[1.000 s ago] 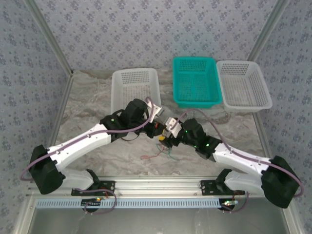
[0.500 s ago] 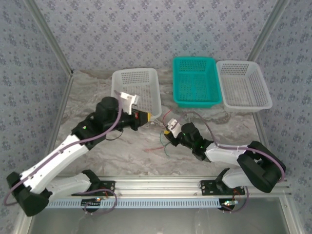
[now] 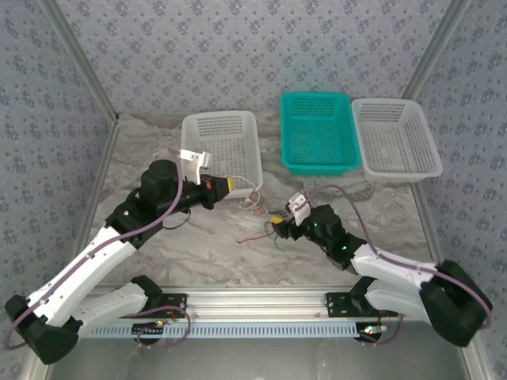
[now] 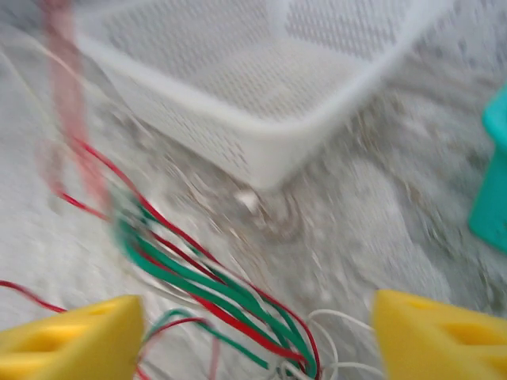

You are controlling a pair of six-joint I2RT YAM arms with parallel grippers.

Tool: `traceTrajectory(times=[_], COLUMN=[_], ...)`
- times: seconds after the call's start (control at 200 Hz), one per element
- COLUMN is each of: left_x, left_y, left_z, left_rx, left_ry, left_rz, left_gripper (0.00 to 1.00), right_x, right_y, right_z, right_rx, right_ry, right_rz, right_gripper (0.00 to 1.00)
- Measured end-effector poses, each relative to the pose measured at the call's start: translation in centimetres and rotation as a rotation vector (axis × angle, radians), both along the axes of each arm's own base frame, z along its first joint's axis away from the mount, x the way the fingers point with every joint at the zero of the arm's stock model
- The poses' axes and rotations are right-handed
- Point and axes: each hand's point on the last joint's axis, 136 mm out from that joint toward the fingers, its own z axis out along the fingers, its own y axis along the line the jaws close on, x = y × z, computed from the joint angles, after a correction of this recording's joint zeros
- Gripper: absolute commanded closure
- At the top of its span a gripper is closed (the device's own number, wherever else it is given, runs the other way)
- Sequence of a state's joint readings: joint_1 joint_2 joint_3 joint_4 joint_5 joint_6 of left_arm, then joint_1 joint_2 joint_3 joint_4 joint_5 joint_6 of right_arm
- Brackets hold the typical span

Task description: Untangle the cables

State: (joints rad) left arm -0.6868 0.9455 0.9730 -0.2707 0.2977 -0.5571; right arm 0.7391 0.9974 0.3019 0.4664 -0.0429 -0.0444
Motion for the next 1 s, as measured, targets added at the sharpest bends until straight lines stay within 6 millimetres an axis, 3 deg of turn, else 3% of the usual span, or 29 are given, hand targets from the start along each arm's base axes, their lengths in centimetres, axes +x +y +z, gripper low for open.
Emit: traceTrajectory(times=[0.155, 0.285, 0.625, 0.819, 0.894, 1.004], left_x=[0.2, 0.1, -0.8, -1.4, -1.6, -1.5], left_y=[-0.9, -1.4, -2.2, -2.0, -1.4, 0.5], left_z=[-0.6, -0.4, -0.2, 0.7, 1.2, 0.9], left_rx=[-0.006, -0.019, -0.030, -0.045, -0.048, -0.006], left_ry=[0.016, 0.013, 0.010, -0.010, -0.027, -0.032], left_rz=[-0.030, -0.053, -0.099, -0.105, -0.086, -0.003], left_gripper=[1.00, 1.00, 1.00, 1.00, 1.00, 1.00], right_x=[-2.2, -2.6, 0.0, 1.7, 2.1, 3.0], right_y=[1.5, 3.2, 8.0, 9.8, 10.1, 9.8], right_z=[4.2, 5.2, -1.3, -4.0, -4.5, -4.4], right_rx=[0.091, 0.086, -0.049, -0.060, -0.058, -0.057], right_ry=[-0.083, -0.119, -0.018, 0.028, 0.018, 0.005], right_rz=[0.148, 0.243, 0.393, 0.409, 0.396, 0.343], right_gripper=[0.01, 0.21, 0.40, 0.80, 1.00, 1.00])
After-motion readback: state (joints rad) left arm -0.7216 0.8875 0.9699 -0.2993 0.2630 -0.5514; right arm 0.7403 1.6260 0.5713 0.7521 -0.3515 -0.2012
